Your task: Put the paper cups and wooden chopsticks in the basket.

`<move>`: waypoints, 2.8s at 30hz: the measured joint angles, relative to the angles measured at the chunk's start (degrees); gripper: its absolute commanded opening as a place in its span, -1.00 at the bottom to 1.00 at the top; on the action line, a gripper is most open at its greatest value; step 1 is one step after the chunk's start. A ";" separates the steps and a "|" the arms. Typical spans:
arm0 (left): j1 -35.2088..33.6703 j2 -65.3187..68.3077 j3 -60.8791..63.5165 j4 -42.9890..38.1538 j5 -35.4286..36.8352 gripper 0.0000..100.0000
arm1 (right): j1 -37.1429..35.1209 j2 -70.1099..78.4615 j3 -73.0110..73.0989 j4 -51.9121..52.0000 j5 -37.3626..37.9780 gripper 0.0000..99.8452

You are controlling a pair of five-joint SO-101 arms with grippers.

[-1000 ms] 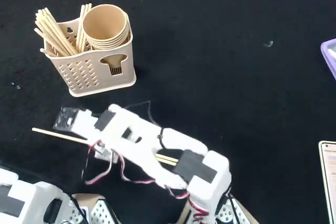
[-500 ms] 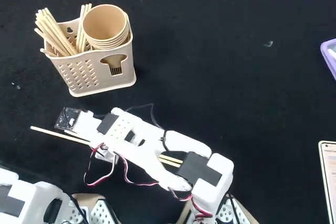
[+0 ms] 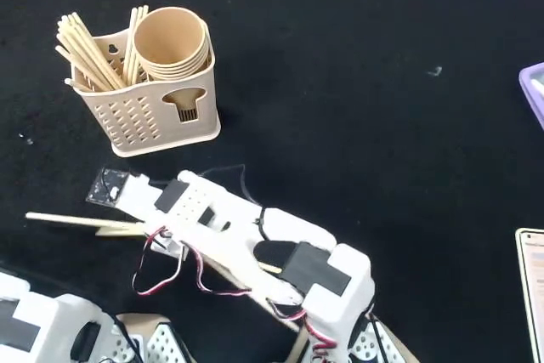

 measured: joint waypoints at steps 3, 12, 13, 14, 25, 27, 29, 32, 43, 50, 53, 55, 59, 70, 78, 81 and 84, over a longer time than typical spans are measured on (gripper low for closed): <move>0.00 0.00 0.00 0.00 0.00 -0.55 | 0.00 0.09 0.00 0.00 -0.09 -0.98; 0.00 0.00 0.00 0.00 0.00 -0.55 | 0.18 -9.41 0.09 6.15 0.09 -0.98; 0.00 0.00 0.00 0.00 0.00 -0.55 | 0.79 -11.60 0.35 6.33 0.09 -0.98; 0.00 0.00 0.00 0.00 0.00 -0.55 | 1.76 -13.89 1.05 6.42 0.44 -0.98; 6.86 0.00 8.35 0.00 -9.05 -0.55 | 11.60 -32.53 10.99 -1.85 1.93 -0.98; 9.85 0.00 11.87 0.00 -14.24 -0.55 | 11.43 -33.23 10.99 -2.37 2.20 -0.98; 12.75 0.00 14.77 -0.62 -16.18 -0.55 | 11.43 -34.64 10.99 -2.37 2.29 -0.98; 15.03 -0.09 18.20 -4.57 -16.62 -0.55 | 11.52 -37.63 10.55 -2.29 2.29 -0.98; 15.38 -2.20 21.54 -8.26 -15.82 -0.55 | 11.43 -41.23 -8.26 5.63 2.29 -0.98; 15.38 -2.29 21.63 -8.26 -15.82 -0.55 | 11.43 -41.32 -9.58 9.49 2.29 -0.98; 15.38 -2.29 21.63 -8.26 -15.82 -0.55 | 9.14 -41.85 -4.92 10.37 2.29 -0.98; 15.38 -2.29 21.63 -8.26 -15.82 -0.55 | 7.38 -41.85 -0.09 9.14 2.29 -0.98; 15.38 -2.29 21.63 -8.26 -15.82 -0.55 | 6.77 -41.23 12.57 0.35 2.29 -0.97; 15.38 -2.29 21.63 -8.26 -15.82 -0.55 | 0.62 -20.66 20.84 -14.86 2.29 -0.72; 15.38 -2.29 21.63 -8.26 -15.82 -0.55 | 0.35 -14.24 12.66 -7.74 0.09 -0.49; 15.38 -2.29 21.63 -8.26 -15.82 -0.55 | -0.26 -15.03 12.04 -3.69 -0.26 -0.41; 15.38 -2.29 21.63 -8.26 -15.82 -0.55 | -2.37 -18.29 12.75 -1.23 -0.70 -0.30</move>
